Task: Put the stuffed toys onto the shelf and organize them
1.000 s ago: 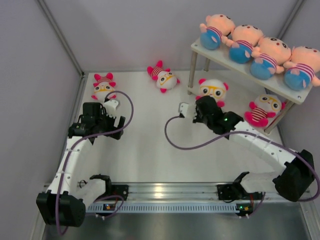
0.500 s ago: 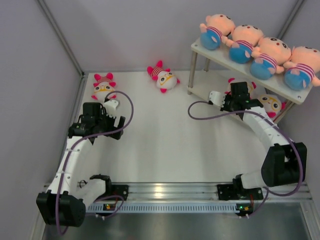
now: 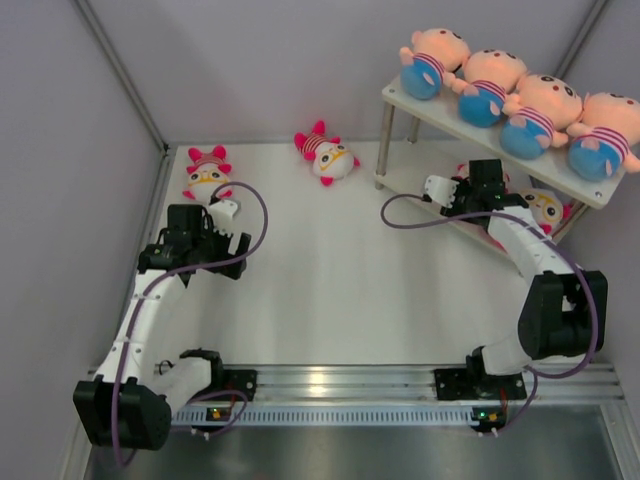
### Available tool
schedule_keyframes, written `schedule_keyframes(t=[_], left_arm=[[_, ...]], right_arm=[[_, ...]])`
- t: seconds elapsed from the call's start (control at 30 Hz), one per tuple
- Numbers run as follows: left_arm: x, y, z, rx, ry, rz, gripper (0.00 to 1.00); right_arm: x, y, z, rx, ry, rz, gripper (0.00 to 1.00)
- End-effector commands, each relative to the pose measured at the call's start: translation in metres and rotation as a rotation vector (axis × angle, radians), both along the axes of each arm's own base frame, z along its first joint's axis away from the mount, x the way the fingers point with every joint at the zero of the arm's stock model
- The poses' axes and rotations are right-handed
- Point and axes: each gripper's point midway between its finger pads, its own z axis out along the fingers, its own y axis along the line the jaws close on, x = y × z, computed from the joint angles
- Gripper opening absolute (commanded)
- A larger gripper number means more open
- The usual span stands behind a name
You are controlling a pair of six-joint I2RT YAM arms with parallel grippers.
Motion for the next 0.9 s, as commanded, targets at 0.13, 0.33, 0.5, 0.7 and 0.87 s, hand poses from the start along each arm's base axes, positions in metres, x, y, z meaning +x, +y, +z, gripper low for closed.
schedule_keyframes(t=[0.13,0.33,0.5,0.7,0.87], left_arm=[[0.006,0.0,0.003,-0.001,-0.032,-0.01,0.98],[0.007,-0.001,0.0,-0.004,-0.024,-0.016,0.98],[0.007,0.001,0.002,0.007,-0.029,-0.01,0.98],[0.022,0.011,0.011,0.066,-0.047,0.003,0.98],[0.059,0.0,0.016,0.027,-0.004,-0.019,0.97]], right_arm=[[0.008,-0.004,0.031,0.031,-0.131,-0.029,0.61],[-0.008,0.019,0.061,0.014,-0.196,0.019,0.71],[-0.027,0.042,0.079,0.019,-0.219,0.061,0.79],[-0.053,0.083,0.091,0.031,-0.213,0.146,0.94],[-0.069,0.127,0.116,0.196,-0.287,0.197,0.97]])
